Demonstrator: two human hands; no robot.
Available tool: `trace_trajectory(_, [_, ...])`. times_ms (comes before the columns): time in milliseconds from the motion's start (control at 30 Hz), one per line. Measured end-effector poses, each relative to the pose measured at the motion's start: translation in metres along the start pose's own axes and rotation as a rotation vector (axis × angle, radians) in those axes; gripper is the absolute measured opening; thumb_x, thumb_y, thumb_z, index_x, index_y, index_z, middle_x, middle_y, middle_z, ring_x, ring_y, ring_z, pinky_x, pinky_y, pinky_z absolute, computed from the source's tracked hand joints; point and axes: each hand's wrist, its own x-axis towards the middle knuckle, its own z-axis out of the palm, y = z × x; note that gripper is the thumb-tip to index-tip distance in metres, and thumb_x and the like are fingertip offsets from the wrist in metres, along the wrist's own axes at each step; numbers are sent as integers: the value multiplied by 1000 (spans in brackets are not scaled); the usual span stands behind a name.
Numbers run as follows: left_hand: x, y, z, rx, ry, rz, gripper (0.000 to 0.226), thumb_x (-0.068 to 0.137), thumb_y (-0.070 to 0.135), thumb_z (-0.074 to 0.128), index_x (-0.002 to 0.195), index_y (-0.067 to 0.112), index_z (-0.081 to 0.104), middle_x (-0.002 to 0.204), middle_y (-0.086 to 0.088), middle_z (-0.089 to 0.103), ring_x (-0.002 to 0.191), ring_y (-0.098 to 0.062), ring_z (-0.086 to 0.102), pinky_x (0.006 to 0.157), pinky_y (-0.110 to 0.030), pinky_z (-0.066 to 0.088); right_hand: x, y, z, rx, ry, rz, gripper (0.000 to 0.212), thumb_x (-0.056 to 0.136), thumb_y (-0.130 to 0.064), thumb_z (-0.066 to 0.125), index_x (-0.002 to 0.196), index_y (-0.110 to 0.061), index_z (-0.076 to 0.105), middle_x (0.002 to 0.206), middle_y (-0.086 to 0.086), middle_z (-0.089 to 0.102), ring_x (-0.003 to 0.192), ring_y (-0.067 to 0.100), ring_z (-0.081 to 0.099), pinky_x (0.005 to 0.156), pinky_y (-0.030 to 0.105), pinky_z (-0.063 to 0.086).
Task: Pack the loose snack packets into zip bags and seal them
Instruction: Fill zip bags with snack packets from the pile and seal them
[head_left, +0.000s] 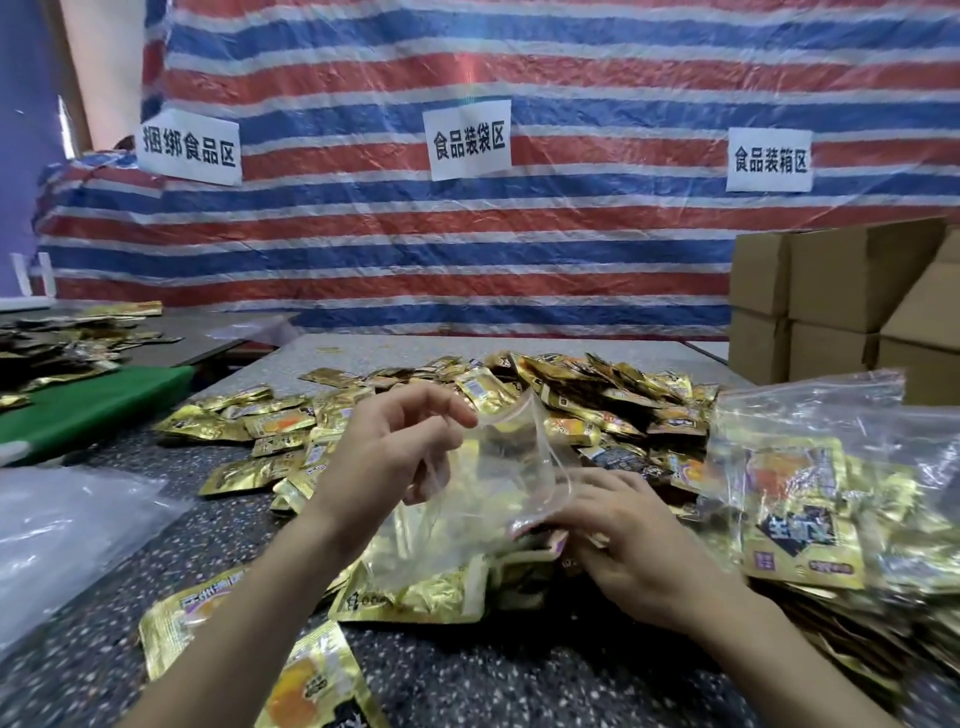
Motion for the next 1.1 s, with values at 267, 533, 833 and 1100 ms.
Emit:
trace_trajectory(267, [3, 0, -1, -95, 193, -84, 31, 82, -1, 56, 70, 21, 74, 83, -9, 55, 54, -9, 47, 57, -28, 32, -4, 11, 2, 436, 519, 169, 25, 99, -26, 55, 118, -27, 71, 106, -12, 75, 97, 12, 73, 76, 45, 62])
trace_trajectory(533, [4, -10, 3, -102, 207, -110, 25, 86, -7, 56, 84, 13, 72, 68, -2, 55, 50, -10, 47, 50, -28, 34, 1, 10, -5, 517, 894, 512, 19, 101, -20, 58, 89, -29, 69, 80, -15, 74, 68, 16, 70, 54, 33, 59])
trace_trajectory(833, [-10, -16, 28, 216, 92, -119, 42, 73, 17, 85, 105, 19, 59, 84, -12, 63, 56, -11, 59, 50, -20, 46, 4, -5, -42, 1428, 1004, 777, 17, 103, -11, 46, 90, -8, 55, 79, 9, 65, 54, 14, 68, 49, 30, 56])
trace_trajectory(1100, [-18, -14, 41, 94, 38, -93, 48, 78, -4, 75, 111, 21, 52, 85, -9, 66, 62, -21, 70, 56, -26, 55, 24, -32, -27, 1080, 730, 746, 17, 95, -21, 50, 107, -13, 57, 106, 21, 69, 98, 41, 69, 76, 61, 59])
